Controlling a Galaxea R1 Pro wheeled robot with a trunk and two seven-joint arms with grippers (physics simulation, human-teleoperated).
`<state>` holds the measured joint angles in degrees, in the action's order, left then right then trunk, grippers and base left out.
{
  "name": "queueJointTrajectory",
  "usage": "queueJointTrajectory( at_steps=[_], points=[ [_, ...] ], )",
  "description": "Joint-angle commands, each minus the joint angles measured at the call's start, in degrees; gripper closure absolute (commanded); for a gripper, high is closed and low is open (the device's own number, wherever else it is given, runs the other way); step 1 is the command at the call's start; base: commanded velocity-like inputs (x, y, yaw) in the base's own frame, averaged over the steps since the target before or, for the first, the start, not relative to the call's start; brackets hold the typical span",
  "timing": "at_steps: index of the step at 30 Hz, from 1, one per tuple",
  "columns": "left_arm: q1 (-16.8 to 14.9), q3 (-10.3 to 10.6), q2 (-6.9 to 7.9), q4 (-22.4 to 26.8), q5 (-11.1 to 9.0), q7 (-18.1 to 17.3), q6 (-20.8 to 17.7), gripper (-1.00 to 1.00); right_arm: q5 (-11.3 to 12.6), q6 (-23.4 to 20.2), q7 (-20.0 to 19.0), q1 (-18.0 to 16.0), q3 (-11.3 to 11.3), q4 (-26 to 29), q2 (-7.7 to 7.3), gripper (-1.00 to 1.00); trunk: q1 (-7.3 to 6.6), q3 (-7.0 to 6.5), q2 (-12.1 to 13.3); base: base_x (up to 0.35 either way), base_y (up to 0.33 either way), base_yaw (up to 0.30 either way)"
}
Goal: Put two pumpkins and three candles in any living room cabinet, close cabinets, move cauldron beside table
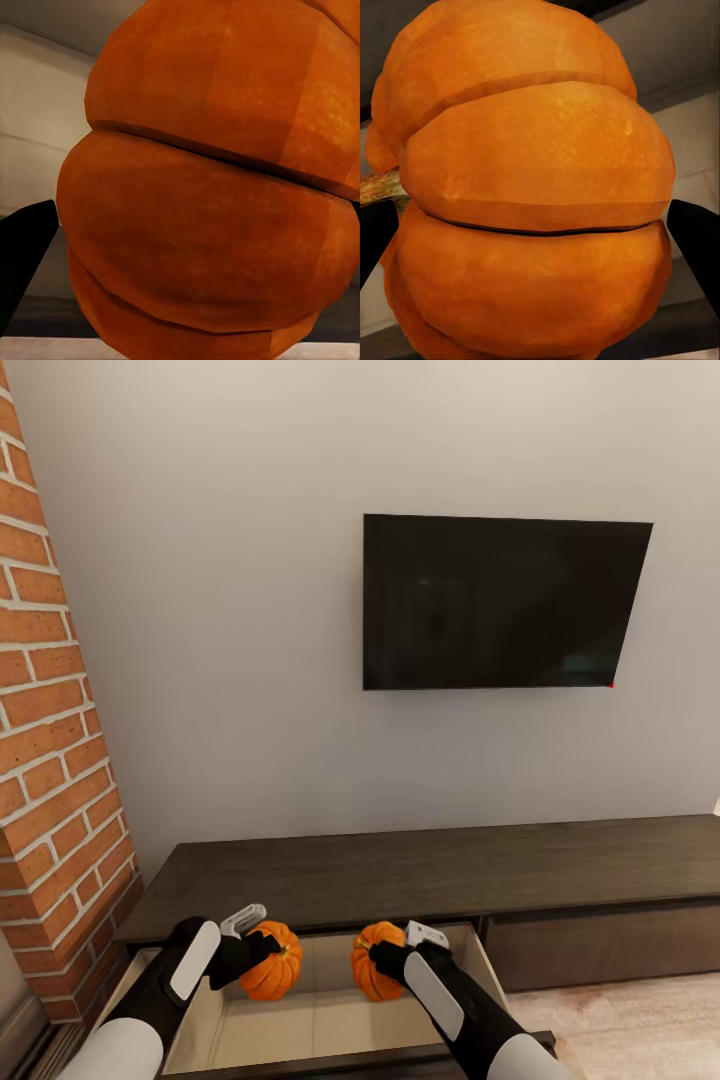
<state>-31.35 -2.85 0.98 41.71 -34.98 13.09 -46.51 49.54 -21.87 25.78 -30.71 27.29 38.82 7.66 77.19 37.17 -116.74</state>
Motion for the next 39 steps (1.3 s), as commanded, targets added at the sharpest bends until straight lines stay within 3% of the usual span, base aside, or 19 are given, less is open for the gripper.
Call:
queueJointTrajectory(
  at_steps=[1,6,11,15,19,26,32,39],
  points=[
    [-0.03,0.07,-0.04,0.03,-0.47,0.62,-0.24,1.00,0.24,-0.05,0.59,-0.06,0.22,0.02,0.01,1.00,-0.01,0.07,-0.03,0.000,0.000,0.000],
    [-0.03,0.94,-0.42,-0.04,0.10,0.66,-0.18,1.00,-0.06,0.05,0.67,-1.63,0.22,-3.10,0.10,1.00,-0.01,0.07,-0.03,0.000,0.000,0.000],
    [-0.03,1.46,-1.63,-0.05,3.72,0.70,-0.23,1.00,-0.16,1.18,0.69,-3.20,0.42,-7.17,0.23,1.00,-0.01,0.07,-0.03,0.000,0.000,0.000],
    [-0.03,1.52,-2.21,-0.05,4.86,0.70,-0.24,1.00,-0.20,1.36,2.08,-3.38,0.56,-7.90,0.24,1.00,-0.01,0.07,-0.03,0.000,0.000,0.000],
    [-0.03,1.59,-2.50,-0.05,4.99,0.71,-0.21,1.00,-0.21,2.04,4.02,-3.39,0.57,-8.12,0.21,1.00,-0.01,0.07,-0.03,0.000,0.000,0.000],
    [-0.03,1.79,-2.56,-0.09,4.95,0.71,-0.23,1.00,-0.27,2.97,4.11,-3.42,0.57,-8.05,0.10,1.00,-0.01,0.07,-0.03,0.000,0.000,0.000],
    [-0.03,4.25,-2.52,-0.06,4.74,0.62,-0.30,1.00,-0.33,3.24,3.85,-3.41,0.61,-7.93,0.00,1.00,-0.01,0.07,-0.03,0.000,0.000,0.000],
    [-0.03,4.76,-2.48,0.48,4.58,0.21,-0.54,1.00,-0.33,3.49,3.55,-3.40,0.64,-7.97,-0.02,1.00,-0.01,0.07,-0.03,0.000,0.000,0.000]
  ],
)
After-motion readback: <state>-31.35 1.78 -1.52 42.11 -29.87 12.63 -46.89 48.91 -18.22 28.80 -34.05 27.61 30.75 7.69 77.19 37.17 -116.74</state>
